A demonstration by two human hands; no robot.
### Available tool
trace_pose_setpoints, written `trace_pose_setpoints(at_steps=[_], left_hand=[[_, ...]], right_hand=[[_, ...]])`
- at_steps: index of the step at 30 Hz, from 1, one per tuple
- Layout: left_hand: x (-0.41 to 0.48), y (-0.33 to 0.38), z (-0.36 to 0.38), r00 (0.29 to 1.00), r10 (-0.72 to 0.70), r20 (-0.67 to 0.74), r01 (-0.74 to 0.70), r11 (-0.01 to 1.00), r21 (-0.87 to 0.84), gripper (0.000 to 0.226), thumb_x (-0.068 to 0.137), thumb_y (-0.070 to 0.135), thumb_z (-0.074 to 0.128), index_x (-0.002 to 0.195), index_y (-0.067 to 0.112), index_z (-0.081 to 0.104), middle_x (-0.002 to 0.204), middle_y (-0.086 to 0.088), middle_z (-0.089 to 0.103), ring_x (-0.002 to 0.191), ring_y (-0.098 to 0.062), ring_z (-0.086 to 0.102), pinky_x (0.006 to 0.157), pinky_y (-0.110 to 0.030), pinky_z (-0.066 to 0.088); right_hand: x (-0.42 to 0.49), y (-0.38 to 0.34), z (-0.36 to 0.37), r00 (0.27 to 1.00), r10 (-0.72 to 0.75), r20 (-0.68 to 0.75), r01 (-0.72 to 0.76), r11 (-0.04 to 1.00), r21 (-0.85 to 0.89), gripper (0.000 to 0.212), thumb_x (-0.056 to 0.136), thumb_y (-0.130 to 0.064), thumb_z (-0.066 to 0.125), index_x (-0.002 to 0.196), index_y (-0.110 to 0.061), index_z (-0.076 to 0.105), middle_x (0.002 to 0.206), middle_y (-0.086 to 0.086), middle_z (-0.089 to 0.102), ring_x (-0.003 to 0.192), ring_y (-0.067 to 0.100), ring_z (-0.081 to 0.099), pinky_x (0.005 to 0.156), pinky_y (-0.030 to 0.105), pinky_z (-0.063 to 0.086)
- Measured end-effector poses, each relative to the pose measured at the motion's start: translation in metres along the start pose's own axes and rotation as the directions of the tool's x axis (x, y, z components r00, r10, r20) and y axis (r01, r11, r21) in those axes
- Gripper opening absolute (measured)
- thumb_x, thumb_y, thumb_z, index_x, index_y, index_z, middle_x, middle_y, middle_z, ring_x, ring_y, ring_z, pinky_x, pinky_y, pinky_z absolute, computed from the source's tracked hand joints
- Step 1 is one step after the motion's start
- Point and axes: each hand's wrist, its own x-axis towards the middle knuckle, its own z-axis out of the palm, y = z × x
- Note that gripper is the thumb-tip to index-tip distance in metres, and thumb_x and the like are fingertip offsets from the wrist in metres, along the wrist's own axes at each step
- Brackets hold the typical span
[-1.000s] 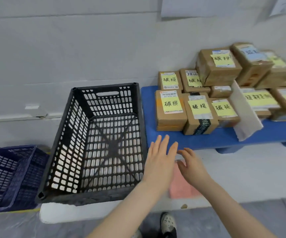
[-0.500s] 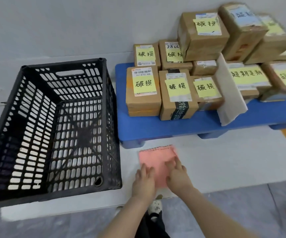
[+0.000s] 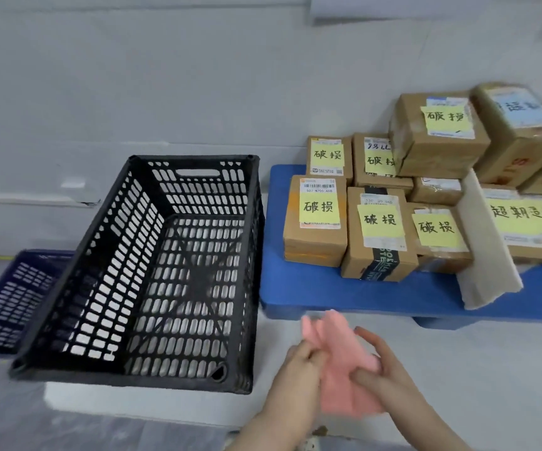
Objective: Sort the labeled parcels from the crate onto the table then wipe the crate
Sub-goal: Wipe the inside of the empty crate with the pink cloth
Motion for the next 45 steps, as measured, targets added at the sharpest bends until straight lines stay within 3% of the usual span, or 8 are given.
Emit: trace_pose_setpoints(at_steps=[5, 12, 19, 22, 25, 29, 34, 45], left_hand=[[-0.017, 0.037, -0.099, 0.887, 0.258, -0.383, -0.246, 0.966, 0.080, 0.047, 0.075, 0.015, 0.034, 0.111, 0.025, 0.061, 0.110, 0.011, 0.049, 0.098, -0.012, 0.050, 0.079, -0.026, 0.051], [-0.008, -0.022, -0.202, 0.800, 0.153, -0.580, -0.072, 0.985, 0.160, 0.044, 0.086, 0.021, 0.037, 0.114, 0.009, 0.068, 0.112, -0.003, 0.062, 0.102, -0.020, 0.059, 0.084, -0.035, 0.054], [0.004, -0.192, -0.283, 0.809, -0.368, -0.458, 0.540, 0.774, 0.331, 0.081, 0.092, 0.020, 0.049, 0.155, 0.022, -0.002, 0.160, -0.016, 0.009, 0.137, -0.034, 0.031, 0.110, -0.042, 0.034], [0.002, -0.239, -0.295, 0.753, -0.585, -0.303, 0.654, 0.719, 0.235, 0.084, 0.093, 0.025, 0.049, 0.153, 0.017, -0.009, 0.157, -0.019, 0.011, 0.131, -0.039, 0.039, 0.103, -0.045, 0.040], [-0.001, -0.255, -0.287, 0.789, -0.544, -0.284, 0.571, 0.821, 0.011, 0.073, 0.093, 0.015, 0.046, 0.153, 0.016, 0.005, 0.128, -0.012, 0.051, 0.097, -0.026, 0.060, 0.081, -0.039, 0.051], [0.003, -0.266, -0.287, 0.793, -0.540, -0.280, 0.563, 0.827, 0.000, 0.076, 0.092, 0.020, 0.044, 0.153, 0.026, -0.001, 0.116, 0.001, 0.058, 0.087, -0.016, 0.062, 0.072, -0.028, 0.049], [0.011, -0.268, -0.291, 0.788, -0.587, -0.184, 0.602, 0.797, 0.039, 0.078, 0.095, 0.028, 0.039, 0.151, 0.026, -0.015, 0.118, 0.004, 0.059, 0.098, -0.014, 0.062, 0.086, -0.028, 0.049], [0.014, -0.273, -0.292, 0.778, -0.601, -0.183, 0.612, 0.791, 0.003, 0.079, 0.096, 0.031, 0.035, 0.147, 0.026, -0.025, 0.095, 0.009, 0.058, 0.074, -0.007, 0.055, 0.074, -0.016, 0.045]], right_hand=[[-0.029, -0.086, -0.007, 0.933, -0.211, 0.290, 0.068, 0.899, 0.432, 0.065, 0.053, -0.016, 0.086, 0.114, -0.026, 0.069, 0.111, 0.007, 0.072, 0.101, 0.029, 0.069, 0.074, 0.040, 0.058], [0.000, -0.163, 0.095, 0.804, -0.276, 0.527, -0.123, 0.789, 0.602, 0.048, 0.082, -0.015, 0.069, 0.128, -0.010, 0.057, 0.125, 0.016, 0.063, 0.110, 0.032, 0.064, 0.072, 0.040, 0.057], [0.034, -0.183, 0.156, 0.936, -0.160, 0.315, -0.100, 0.735, 0.671, 0.042, 0.084, -0.016, 0.067, 0.124, -0.019, 0.055, 0.117, 0.006, 0.070, 0.102, 0.028, 0.069, 0.083, 0.049, 0.055], [0.050, -0.216, 0.167, 0.973, -0.214, 0.085, 0.138, 0.837, 0.530, 0.038, 0.082, -0.018, 0.068, 0.119, -0.017, 0.058, 0.110, 0.003, 0.072, 0.093, 0.023, 0.071, 0.074, 0.038, 0.056], [0.077, -0.274, 0.214, 0.849, -0.507, -0.147, 0.508, 0.861, -0.037, 0.019, 0.095, -0.016, 0.055, 0.107, -0.031, 0.057, 0.105, -0.005, 0.066, 0.091, 0.009, 0.063, 0.071, 0.017, 0.044], [0.151, -0.325, 0.316, 0.416, -0.898, 0.141, 0.687, 0.209, -0.696, 0.055, 0.087, 0.003, 0.049, 0.138, -0.018, 0.048, 0.138, 0.005, 0.049, 0.130, 0.027, 0.043, 0.102, 0.039, 0.041], [0.227, -0.318, 0.398, 0.669, -0.633, 0.391, 0.511, 0.009, -0.860, 0.080, 0.085, -0.001, 0.048, 0.153, -0.026, 0.014, 0.161, 0.005, 0.001, 0.148, 0.027, -0.001, 0.117, 0.051, 0.007], [0.234, -0.308, 0.366, 0.604, -0.707, 0.369, 0.431, -0.099, -0.897, 0.074, 0.086, -0.007, 0.055, 0.151, -0.019, 0.023, 0.158, 0.005, 0.024, 0.144, 0.026, 0.022, 0.115, 0.047, 0.018]])
